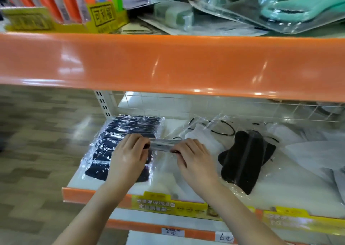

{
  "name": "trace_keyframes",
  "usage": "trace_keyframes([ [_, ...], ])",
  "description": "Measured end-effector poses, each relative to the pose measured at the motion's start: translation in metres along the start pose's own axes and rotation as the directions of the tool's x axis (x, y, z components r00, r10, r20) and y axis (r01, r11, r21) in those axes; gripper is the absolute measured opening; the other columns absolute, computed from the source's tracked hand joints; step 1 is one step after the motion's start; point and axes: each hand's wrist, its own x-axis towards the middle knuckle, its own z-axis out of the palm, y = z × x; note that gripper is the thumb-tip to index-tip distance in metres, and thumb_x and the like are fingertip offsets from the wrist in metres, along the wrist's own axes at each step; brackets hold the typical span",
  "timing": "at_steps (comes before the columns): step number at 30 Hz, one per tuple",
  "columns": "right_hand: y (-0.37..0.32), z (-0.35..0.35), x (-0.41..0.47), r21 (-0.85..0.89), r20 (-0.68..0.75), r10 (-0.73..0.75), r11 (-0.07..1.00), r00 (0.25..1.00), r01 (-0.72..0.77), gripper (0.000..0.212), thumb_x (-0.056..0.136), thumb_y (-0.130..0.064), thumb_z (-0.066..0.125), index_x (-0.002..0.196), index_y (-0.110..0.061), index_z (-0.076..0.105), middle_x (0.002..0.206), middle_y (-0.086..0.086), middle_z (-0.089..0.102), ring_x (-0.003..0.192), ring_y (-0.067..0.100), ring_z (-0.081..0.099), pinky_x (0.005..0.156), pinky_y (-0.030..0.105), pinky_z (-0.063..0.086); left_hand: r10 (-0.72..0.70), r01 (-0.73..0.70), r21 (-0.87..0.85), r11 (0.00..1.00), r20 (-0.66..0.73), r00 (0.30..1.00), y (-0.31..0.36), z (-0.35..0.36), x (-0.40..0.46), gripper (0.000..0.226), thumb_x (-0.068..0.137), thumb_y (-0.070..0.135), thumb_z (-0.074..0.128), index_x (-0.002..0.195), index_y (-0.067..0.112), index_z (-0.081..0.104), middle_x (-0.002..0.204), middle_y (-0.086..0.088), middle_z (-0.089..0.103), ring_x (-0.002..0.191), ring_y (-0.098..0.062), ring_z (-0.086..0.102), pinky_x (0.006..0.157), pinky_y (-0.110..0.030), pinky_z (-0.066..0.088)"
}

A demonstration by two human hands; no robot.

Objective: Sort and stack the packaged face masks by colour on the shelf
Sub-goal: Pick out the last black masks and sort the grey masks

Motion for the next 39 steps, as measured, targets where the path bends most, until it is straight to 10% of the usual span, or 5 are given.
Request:
trace_keyframes([
  [11, -0.057, 0.053, 0.008, -0.019, 0.361, -0.046, 0.998, 0.932, 0.057, 0.033, 0.083, -0.041, 0.042, 0.107, -0.025, 0.057, 0.102, -0.005, 0.054, 0.098, 0.02, 0.055, 0.077, 0.035, 0.048, 0.068, -0.068, 0.001, 0.998, 0.084, 0.994, -0.075, -0.042, -0.04, 0.019, 0.078, 0.008, 0.047, 0.086, 0.005, 0.063, 0.089, -0.007, 0.062, 0.083, -0.022, 0.05, 0.07, -0.026, 0.038],
  [27, -0.082, 0.086, -0.018, -0.063, 0.407, 0.081, 0.996, 0.91, -0.06, 0.038, 0.082, -0.042, 0.043, 0.11, -0.023, 0.061, 0.104, -0.011, 0.06, 0.092, 0.009, 0.057, 0.081, 0.021, 0.041, 0.004, 0.0, -0.012, 1.0, 0.359, 0.933, -0.121, -0.046, -0.084, 0.051, 0.048, -0.004, 0.056, 0.094, 0.018, 0.059, 0.107, 0.0, 0.059, 0.09, -0.018, 0.052, 0.078, -0.02, 0.029],
  [31, -0.08, 0.086, -0.019, -0.01, 0.377, 0.114, 0.993, 0.919, -0.119, 0.033, 0.086, -0.034, 0.04, 0.106, -0.021, 0.062, 0.106, -0.009, 0.059, 0.094, 0.011, 0.056, 0.084, 0.028, 0.045, 0.038, -0.044, 0.005, 0.999, 0.407, 0.913, -0.116, -0.042, -0.08, 0.032, 0.067, 0.027, 0.061, 0.099, 0.025, 0.057, 0.108, 0.001, 0.061, 0.096, -0.016, 0.052, 0.083, -0.027, 0.033],
  [39, -0.079, 0.091, -0.023, -0.058, 0.246, 0.142, 0.99, 0.959, -0.132, 0.028, 0.087, -0.025, 0.04, 0.1, -0.02, 0.064, 0.101, -0.008, 0.058, 0.09, 0.01, 0.056, 0.081, 0.027, 0.048, 0.029, -0.093, 0.118, 0.989, 0.456, 0.89, -0.104, -0.036, -0.073, 0.065, 0.095, 0.063, 0.024, 0.096, 0.02, 0.072, 0.101, 0.002, 0.068, 0.088, -0.02, 0.065, 0.076, -0.032, 0.048],
])
